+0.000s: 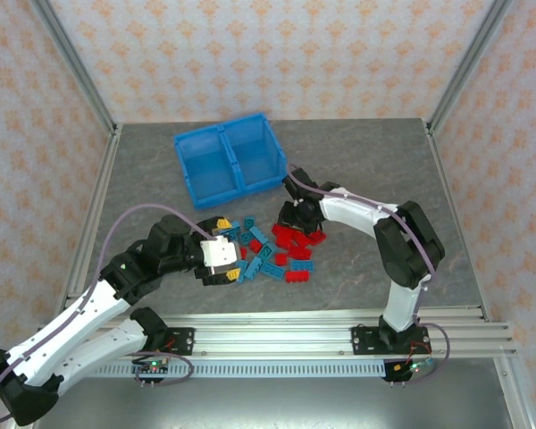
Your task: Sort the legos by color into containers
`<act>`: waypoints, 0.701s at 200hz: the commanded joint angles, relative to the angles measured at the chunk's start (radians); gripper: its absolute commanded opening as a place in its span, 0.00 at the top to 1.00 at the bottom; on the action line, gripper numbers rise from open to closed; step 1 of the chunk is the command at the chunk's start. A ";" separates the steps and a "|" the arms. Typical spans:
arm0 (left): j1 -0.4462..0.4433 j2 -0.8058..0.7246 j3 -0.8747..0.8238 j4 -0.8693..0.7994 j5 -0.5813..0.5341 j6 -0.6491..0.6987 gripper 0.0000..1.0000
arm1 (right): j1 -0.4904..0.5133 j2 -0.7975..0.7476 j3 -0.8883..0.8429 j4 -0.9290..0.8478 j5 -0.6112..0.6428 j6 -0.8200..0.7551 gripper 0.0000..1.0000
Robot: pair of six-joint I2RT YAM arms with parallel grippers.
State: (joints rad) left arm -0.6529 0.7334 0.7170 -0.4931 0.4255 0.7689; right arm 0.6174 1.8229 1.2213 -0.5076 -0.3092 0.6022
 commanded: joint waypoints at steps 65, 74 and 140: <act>-0.002 -0.019 -0.017 0.052 -0.095 -0.010 0.00 | 0.005 0.001 -0.010 0.074 0.012 0.062 0.77; -0.001 -0.018 -0.017 0.052 -0.087 -0.010 0.00 | 0.005 -0.014 -0.012 0.086 0.012 0.064 0.78; -0.002 -0.025 -0.021 0.073 -0.043 -0.023 0.00 | 0.005 -0.151 0.013 0.163 0.037 0.052 0.82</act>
State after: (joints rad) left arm -0.6529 0.7280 0.7094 -0.4690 0.3664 0.7609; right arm 0.6174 1.7519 1.2144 -0.3939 -0.3115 0.6601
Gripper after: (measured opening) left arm 0.996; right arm 0.194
